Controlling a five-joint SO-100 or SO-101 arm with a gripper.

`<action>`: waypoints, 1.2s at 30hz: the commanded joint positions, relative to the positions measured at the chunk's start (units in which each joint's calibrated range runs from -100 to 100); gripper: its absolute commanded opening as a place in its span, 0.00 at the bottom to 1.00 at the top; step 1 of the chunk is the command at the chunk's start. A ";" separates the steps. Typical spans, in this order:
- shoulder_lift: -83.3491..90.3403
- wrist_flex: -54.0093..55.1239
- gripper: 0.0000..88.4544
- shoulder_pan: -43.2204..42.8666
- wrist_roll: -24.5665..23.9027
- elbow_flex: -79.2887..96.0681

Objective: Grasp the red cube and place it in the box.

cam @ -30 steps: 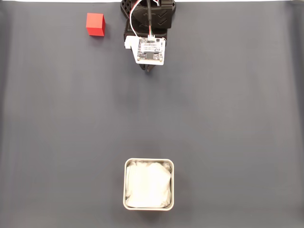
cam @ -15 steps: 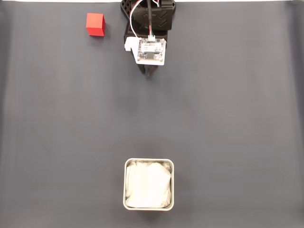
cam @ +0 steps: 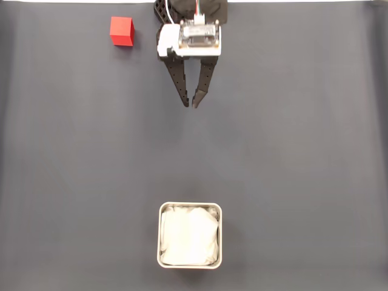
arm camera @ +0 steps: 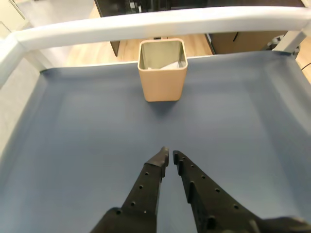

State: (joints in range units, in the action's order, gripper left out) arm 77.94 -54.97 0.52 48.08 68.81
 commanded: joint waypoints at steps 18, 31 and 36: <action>-11.30 -1.26 0.00 1.33 -0.10 -22.00; -15.55 -6.91 0.00 6.80 -0.68 -28.30; -15.03 -8.96 0.00 9.28 -0.88 -28.57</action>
State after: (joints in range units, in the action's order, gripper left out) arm 62.66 -63.01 8.09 47.99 43.13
